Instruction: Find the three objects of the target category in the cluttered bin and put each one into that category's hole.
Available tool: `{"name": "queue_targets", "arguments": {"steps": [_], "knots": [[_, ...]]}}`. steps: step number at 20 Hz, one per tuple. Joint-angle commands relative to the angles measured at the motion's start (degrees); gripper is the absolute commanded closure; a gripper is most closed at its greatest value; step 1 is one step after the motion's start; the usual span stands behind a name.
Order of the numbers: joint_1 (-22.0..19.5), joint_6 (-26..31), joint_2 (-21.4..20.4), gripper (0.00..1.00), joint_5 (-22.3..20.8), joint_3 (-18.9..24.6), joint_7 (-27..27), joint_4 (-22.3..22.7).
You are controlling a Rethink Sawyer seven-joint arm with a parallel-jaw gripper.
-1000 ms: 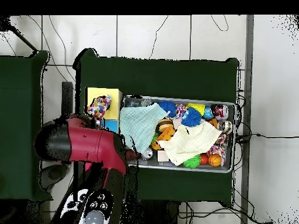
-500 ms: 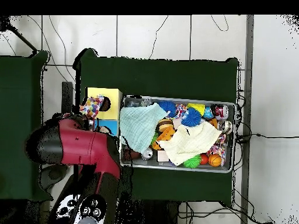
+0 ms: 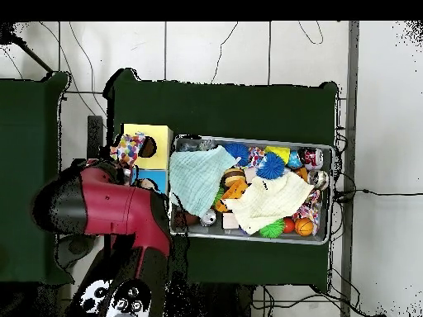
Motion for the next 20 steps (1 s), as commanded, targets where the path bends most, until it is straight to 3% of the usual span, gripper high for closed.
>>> {"name": "queue_targets", "arguments": {"steps": [1,20], "knots": [[-3.3,0.6,2.7,1.0,1.4,5.7,11.8,6.1],[-2.4,2.5,3.2,1.0,1.9,5.4,13.6,6.3]]}}
